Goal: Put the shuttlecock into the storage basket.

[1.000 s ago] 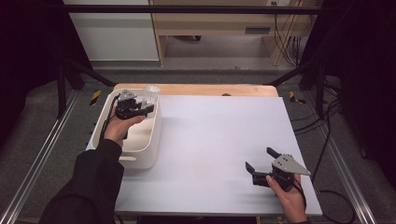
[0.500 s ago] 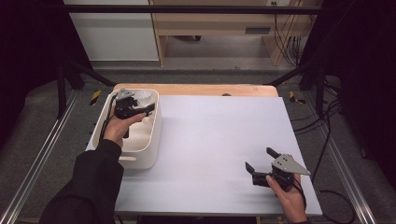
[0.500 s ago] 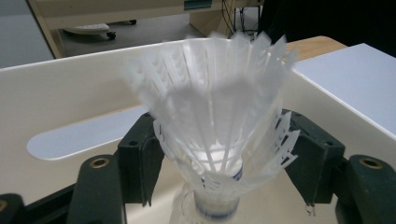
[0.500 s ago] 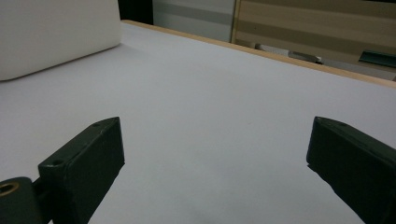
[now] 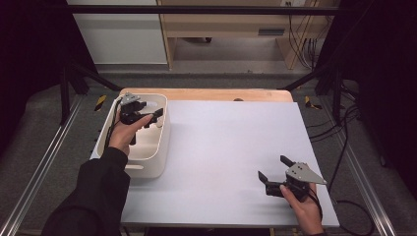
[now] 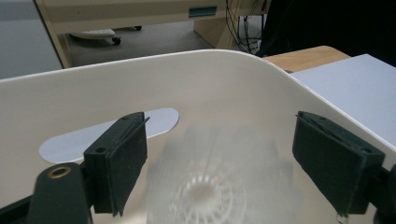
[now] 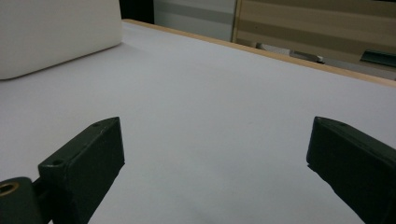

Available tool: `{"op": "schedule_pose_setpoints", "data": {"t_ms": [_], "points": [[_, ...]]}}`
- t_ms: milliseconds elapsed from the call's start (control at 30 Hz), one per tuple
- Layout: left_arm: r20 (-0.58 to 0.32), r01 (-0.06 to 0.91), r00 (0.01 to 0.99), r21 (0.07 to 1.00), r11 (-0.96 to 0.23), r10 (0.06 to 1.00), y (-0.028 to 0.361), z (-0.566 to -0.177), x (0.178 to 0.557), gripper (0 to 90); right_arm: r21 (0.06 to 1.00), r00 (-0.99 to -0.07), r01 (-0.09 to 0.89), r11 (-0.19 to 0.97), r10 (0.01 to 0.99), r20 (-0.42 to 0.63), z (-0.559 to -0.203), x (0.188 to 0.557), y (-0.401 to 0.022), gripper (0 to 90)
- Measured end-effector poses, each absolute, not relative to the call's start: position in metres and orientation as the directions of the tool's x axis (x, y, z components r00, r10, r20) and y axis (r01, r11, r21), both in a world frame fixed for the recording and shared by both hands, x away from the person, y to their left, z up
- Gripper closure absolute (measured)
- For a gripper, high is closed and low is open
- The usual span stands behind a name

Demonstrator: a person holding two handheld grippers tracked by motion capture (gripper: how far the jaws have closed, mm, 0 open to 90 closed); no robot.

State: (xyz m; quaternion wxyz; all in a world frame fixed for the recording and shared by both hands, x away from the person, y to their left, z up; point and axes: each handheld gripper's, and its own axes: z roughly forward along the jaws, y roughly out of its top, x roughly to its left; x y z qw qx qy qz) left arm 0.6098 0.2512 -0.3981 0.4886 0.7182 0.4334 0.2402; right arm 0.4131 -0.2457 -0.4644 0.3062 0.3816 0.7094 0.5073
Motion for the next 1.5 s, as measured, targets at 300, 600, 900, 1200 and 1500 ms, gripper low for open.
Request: {"op": "schedule_pose_setpoints", "data": {"t_ms": [300, 600, 900, 1200, 1500], "points": [[-0.066, 0.339, 0.507, 0.932, -0.129, 0.859, 0.251, -0.391, 0.608, 16.2, 0.953, -0.522, 0.235, 0.191, 0.852, -0.043, -0.465, 0.413, -0.245, 4.1], [-0.063, 0.286, 0.516, 0.953, -0.102, 0.854, 0.251, -0.385, 0.605, 15.6, 0.953, -0.521, 0.235, 0.19, 0.852, -0.041, -0.465, 0.413, -0.245, 4.1], [-0.101, 0.214, 0.533, 0.977, -0.018, 0.84, 0.25, -0.369, 0.595, 9.8, 0.954, -0.521, 0.23, 0.191, 0.852, -0.045, -0.464, 0.414, -0.246, 4.1], [-0.093, 0.19, 0.549, 0.982, -0.015, 0.831, 0.247, -0.362, 0.586, 5.9, 0.955, -0.524, 0.23, 0.189, 0.851, -0.042, -0.464, 0.414, -0.245, 4.1], [-0.107, 0.188, 0.547, 0.982, 0.003, 0.83, 0.25, -0.361, 0.578, 4.7, 0.956, -0.53, 0.228, 0.184, 0.847, -0.036, -0.464, 0.414, -0.245, 4.1]]}}
